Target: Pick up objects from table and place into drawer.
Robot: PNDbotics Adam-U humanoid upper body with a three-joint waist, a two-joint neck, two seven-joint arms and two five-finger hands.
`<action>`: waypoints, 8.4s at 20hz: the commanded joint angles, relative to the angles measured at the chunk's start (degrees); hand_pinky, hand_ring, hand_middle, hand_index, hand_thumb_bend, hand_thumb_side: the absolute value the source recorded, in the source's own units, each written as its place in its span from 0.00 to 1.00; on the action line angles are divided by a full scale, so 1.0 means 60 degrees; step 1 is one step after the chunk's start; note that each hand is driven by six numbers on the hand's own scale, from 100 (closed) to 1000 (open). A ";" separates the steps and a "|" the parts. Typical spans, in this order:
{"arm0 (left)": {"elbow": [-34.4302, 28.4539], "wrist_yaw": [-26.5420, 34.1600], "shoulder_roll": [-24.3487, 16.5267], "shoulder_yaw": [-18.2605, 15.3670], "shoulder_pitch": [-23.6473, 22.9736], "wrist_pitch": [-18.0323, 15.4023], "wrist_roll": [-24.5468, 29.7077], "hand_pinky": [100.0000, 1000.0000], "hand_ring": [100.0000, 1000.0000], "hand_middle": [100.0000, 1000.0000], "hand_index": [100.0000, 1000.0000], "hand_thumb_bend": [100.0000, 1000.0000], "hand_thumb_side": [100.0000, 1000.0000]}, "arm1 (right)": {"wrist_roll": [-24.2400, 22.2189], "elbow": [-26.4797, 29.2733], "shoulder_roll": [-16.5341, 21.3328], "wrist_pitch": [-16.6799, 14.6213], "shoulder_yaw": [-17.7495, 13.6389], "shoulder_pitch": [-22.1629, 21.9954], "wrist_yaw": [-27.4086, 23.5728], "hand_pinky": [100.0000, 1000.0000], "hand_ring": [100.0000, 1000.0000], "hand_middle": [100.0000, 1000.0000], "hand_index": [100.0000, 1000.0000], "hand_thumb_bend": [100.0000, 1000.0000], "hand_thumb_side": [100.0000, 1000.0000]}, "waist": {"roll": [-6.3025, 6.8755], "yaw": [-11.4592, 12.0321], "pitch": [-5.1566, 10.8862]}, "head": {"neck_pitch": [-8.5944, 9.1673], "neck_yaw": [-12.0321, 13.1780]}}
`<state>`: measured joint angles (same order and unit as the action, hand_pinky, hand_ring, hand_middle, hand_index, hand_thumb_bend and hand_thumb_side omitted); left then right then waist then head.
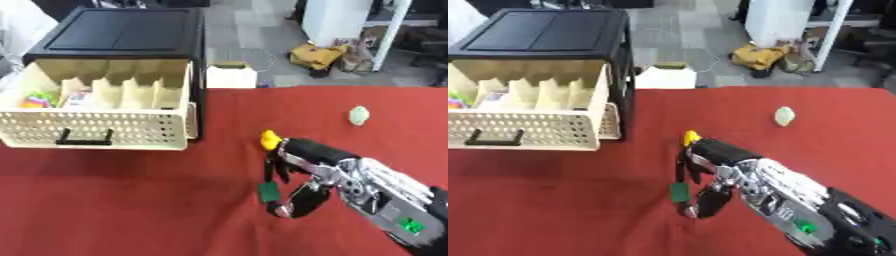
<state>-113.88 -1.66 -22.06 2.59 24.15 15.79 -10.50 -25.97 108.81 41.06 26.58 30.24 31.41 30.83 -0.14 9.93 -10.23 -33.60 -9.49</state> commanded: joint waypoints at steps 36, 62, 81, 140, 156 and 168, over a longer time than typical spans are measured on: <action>-0.0118 -0.0004 -0.0220 -0.0076 0.0132 -0.0002 0.0031 0.00 0.00 0.00 0.64 0.00 1.00 | 0.1651 -0.1559 -0.1183 0.0436 -0.1220 0.3982 0.0244 0.57 0.55 0.20 0.45 0.39 0.22 | -0.0101 0.0116 0.0395 | 0.0240 -0.0057; -0.0118 0.0046 -0.0121 -0.0008 0.0203 0.0045 0.0175 0.00 0.00 0.00 0.64 0.02 1.00 | 0.2288 -0.4676 -0.3137 -0.0204 -0.1241 0.5910 0.1108 0.57 0.55 0.20 0.44 0.39 0.23 | -0.0214 0.0435 0.0502 | 0.0203 -0.0182; -0.0118 0.0094 0.0004 0.0014 0.0278 0.0063 0.0204 0.00 0.00 0.00 0.64 0.02 1.00 | 0.2771 -0.5794 -0.4402 -0.0416 -0.1434 0.6013 0.1708 0.56 0.55 0.19 0.44 0.38 0.22 | -0.0201 0.0694 0.0489 | 0.0272 -0.0485; -0.0118 0.0025 -0.0027 -0.0091 0.0114 0.0096 0.0078 0.00 0.00 0.00 0.63 0.04 1.00 | 0.3888 -0.1760 -0.2462 0.0778 -0.2598 0.5034 -0.0239 0.57 0.62 0.33 0.55 0.39 0.42 | 0.0018 0.0347 0.0606 | 0.0150 -0.0157; -0.0118 -0.0250 -0.0260 0.0027 0.0421 -0.0064 0.0153 0.00 0.00 0.00 0.65 0.01 1.00 | 0.6215 0.0947 -0.0589 0.1254 -0.4150 0.2582 -0.2138 0.57 0.62 0.36 0.57 0.00 0.44 | 0.0214 0.0028 0.0510 | 0.0117 0.0151; -0.0118 -0.1032 -0.0907 0.0420 0.0885 -0.0799 0.0457 0.06 0.00 0.00 0.73 0.00 1.00 | 0.8472 0.0963 -0.0148 -0.1321 -0.5031 0.0443 -0.3753 0.62 0.69 0.51 0.73 0.04 0.57 | 0.0370 -0.0223 0.0373 | 0.0120 0.0407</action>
<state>-113.87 -7.20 -25.35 5.02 28.54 11.73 -8.08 24.04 113.63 38.24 20.22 1.33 33.47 9.22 2.12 8.55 -8.65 -32.68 -7.33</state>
